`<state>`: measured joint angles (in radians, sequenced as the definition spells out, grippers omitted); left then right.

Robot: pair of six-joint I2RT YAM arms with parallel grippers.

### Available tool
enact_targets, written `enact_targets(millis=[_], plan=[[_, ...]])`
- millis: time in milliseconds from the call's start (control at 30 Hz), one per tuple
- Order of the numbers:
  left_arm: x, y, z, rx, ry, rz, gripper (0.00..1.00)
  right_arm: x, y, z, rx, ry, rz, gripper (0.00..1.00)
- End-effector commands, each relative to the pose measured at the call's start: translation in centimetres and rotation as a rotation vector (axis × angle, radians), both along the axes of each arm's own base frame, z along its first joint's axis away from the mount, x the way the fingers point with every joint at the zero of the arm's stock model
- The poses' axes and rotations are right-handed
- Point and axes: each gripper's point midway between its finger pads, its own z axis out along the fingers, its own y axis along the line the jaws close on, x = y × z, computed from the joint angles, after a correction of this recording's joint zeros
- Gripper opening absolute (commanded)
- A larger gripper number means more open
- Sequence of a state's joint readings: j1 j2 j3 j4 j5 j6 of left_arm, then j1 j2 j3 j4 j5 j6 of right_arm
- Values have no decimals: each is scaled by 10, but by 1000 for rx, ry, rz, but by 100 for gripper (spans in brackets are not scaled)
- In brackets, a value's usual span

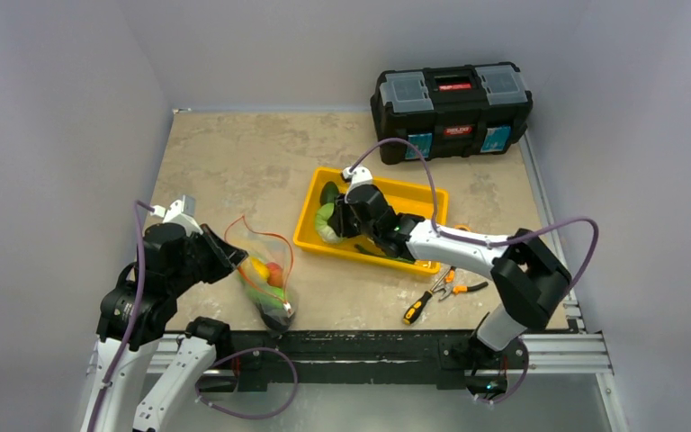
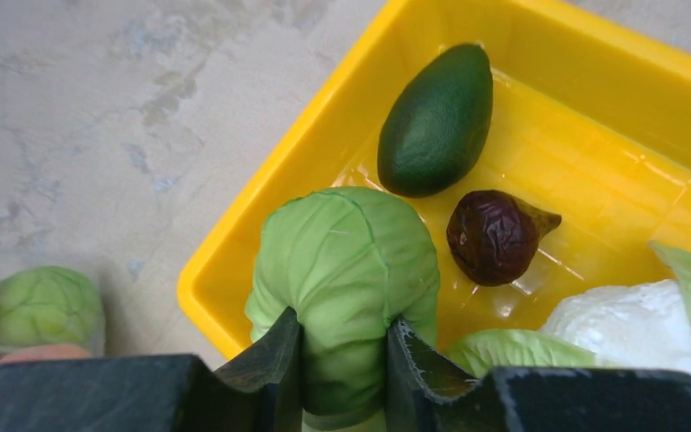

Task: Place the food in the zip-top bag and seal the zipper
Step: Pick up the fake vegetable from the bin, then place the fake vegetable in the zipper food storage bag.

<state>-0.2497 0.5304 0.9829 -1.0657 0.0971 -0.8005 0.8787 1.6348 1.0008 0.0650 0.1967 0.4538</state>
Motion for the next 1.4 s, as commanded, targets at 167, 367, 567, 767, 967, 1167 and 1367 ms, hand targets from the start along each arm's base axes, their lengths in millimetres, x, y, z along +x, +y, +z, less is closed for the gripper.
enact_targets(millis=[167, 367, 567, 767, 967, 1167, 1367], plan=[[5, -5, 11, -15, -53, -25, 0, -23, -3, 130, 285, -196, 73, 0], [7, -6, 13, -20, -57, -28, 0, -94, 13, 228, 568, -345, 340, 0], [7, -7, 13, -25, -52, -33, 0, -183, 44, 279, 740, -381, 756, 0], [5, -8, 12, -32, -48, -35, 0, -206, 77, 252, 701, -272, 941, 0], [3, -8, 12, -32, -49, -36, 0, -180, 96, 216, 594, -206, 845, 0], [3, -9, 12, -34, -47, -41, 0, -153, 100, 205, 455, -246, 638, 0], [3, -11, 13, -37, -44, -54, 0, -147, 103, 198, 275, -335, 486, 0]])
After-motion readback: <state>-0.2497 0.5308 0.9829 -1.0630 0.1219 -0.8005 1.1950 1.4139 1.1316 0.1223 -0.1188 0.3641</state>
